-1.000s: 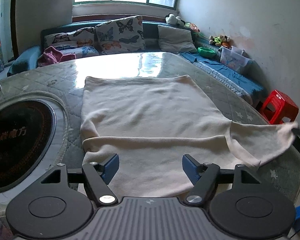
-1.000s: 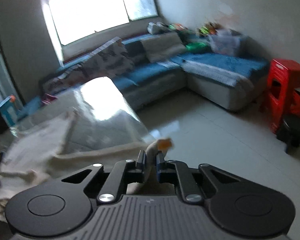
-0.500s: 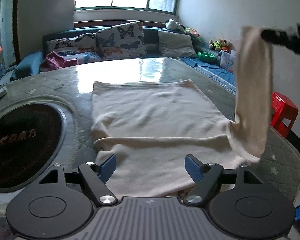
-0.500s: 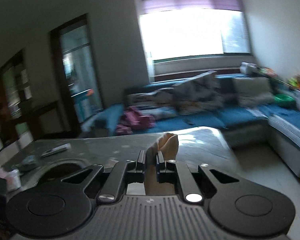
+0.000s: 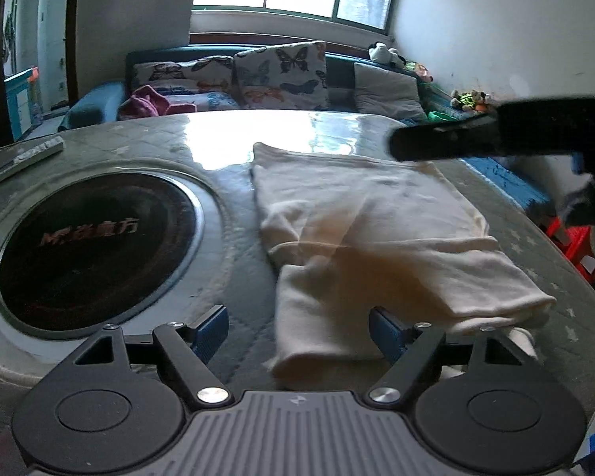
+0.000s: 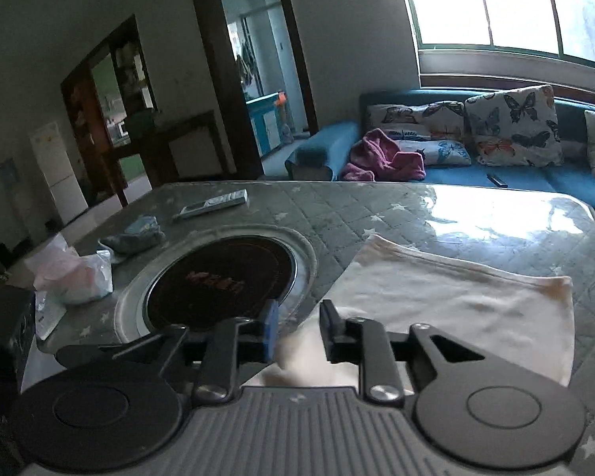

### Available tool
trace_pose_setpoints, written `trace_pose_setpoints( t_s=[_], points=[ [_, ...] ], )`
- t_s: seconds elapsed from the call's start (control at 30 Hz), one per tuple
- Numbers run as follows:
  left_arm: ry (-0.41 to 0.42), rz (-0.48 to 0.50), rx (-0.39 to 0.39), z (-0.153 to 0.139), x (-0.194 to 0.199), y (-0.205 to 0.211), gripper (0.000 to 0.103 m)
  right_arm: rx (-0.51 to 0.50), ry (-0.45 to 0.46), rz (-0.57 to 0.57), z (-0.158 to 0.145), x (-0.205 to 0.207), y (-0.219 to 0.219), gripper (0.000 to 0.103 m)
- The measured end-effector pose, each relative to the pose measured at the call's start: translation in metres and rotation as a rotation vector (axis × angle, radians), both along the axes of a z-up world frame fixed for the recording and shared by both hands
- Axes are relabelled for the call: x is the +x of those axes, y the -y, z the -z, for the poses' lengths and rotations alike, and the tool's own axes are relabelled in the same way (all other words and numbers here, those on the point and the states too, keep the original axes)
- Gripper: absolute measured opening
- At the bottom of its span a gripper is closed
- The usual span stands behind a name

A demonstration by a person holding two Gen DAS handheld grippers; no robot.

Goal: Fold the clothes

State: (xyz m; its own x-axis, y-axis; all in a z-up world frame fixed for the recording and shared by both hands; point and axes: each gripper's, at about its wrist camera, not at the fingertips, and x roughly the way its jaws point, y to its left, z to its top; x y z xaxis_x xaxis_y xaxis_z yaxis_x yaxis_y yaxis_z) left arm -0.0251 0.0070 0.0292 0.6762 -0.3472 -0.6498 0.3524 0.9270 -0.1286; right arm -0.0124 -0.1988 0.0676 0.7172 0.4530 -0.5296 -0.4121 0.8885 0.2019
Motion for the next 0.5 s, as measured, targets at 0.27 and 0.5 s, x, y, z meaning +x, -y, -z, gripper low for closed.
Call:
trace_pose_setpoints(
  t_s=[0.27,0.5],
  points=[
    [0.045,0.003,-0.036,-0.017,0.006,-0.004,0.079,-0.129,-0.087,0.13,0.032,-0.03,0.062,0.023],
    [0.051,0.136,-0.054,-0.018,0.009,0.036,0.061,-0.181,-0.161,0.203,0.074,-0.058,0.091,0.023]
  ],
)
